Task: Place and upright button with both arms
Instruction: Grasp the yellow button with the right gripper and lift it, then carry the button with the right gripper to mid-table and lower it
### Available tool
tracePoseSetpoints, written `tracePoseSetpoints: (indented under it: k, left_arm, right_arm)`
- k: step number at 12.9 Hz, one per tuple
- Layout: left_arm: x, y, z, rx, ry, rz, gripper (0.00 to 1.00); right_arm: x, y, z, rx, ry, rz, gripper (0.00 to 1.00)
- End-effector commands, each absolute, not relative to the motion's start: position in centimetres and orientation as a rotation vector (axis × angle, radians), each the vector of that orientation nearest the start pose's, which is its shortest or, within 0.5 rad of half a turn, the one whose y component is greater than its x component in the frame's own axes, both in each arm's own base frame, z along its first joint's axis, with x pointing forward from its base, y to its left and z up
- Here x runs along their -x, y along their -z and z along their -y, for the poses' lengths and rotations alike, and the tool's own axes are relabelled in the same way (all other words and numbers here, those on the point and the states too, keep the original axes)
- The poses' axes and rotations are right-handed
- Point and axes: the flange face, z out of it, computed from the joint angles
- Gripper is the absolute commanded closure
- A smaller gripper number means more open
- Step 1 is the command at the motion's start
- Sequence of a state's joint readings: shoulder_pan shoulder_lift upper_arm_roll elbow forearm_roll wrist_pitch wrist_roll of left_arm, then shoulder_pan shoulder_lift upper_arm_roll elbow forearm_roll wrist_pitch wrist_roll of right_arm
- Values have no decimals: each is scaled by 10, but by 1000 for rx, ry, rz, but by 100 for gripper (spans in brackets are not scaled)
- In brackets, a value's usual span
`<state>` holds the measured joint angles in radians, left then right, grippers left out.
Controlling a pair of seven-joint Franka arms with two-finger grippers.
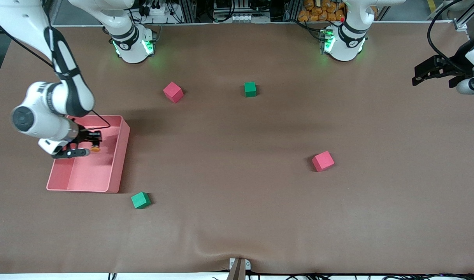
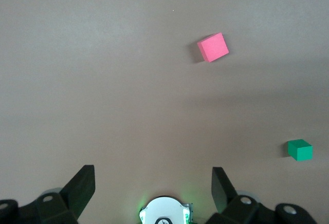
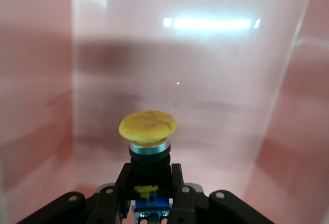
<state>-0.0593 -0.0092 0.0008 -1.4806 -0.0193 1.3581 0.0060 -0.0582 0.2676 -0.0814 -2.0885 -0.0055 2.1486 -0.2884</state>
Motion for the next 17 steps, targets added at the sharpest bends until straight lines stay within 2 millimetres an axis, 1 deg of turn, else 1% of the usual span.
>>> tracePoseSetpoints:
  k: [1, 2, 3, 4, 5, 6, 8, 9, 10, 11, 12, 13, 14, 15, 16, 17]
  left_arm:
    - [-526, -658, 33, 3146, -182, -108, 0]
    - [-526, -658, 33, 3146, -182, -108, 0]
    - [-526, -658, 33, 3146, -184, -108, 0]
    - [-527, -657, 33, 3146, -187, -108, 0]
    - [-526, -658, 33, 3146, -184, -108, 0]
    - [-527, -657, 33, 3146, -187, -108, 0]
    - [-527, -657, 33, 3146, -187, -110, 0]
    - [-527, -656, 33, 3146, -189, -108, 0]
    - [-527, -656, 33, 3146, -189, -110, 0]
    - [-527, -655, 34, 3146, -192, -113, 0]
    - [-527, -655, 34, 3146, -192, -113, 0]
    - [-527, -655, 33, 3146, -192, -113, 0]
    - [-527, -655, 34, 3146, -192, -115, 0]
    - [-527, -654, 35, 3145, -194, -117, 0]
    - [-527, -654, 35, 3145, -196, -117, 0]
    - [-527, -653, 35, 3145, -199, -120, 0]
  right_arm:
    - [-587, -356, 45, 3056, -335, 443, 100]
    - [-596, -374, 16, 3046, -306, 562, 100]
    - [-604, -386, -15, 3044, -273, 634, 100]
    - [-608, -397, -63, 3040, -224, 714, 100]
    - [-615, -405, -111, 3061, -173, 699, 100]
    - [-626, -403, -151, 3082, -150, 604, 100]
    - [-637, -382, -242, 3052, -142, 433, 100]
    - [-642, -368, -273, 3039, -148, 348, 100]
    - [-646, -360, -307, 3024, -120, 286, 100]
    - [-642, -348, -345, 3016, -106, 218, 100]
    - [-634, -337, -383, 3003, -50, 150, 100]
    - [-621, -322, -421, 2983, 20, 59, 100]
    - [-601, -302, -461, 2963, 63, -30, 100]
    - [-582, -280, -495, 2943, 93, -98, 100]
    - [-565, -264, -521, 2925, 114, -130, 100]
    - [-554, -251, -537, 2919, 117, -145, 100]
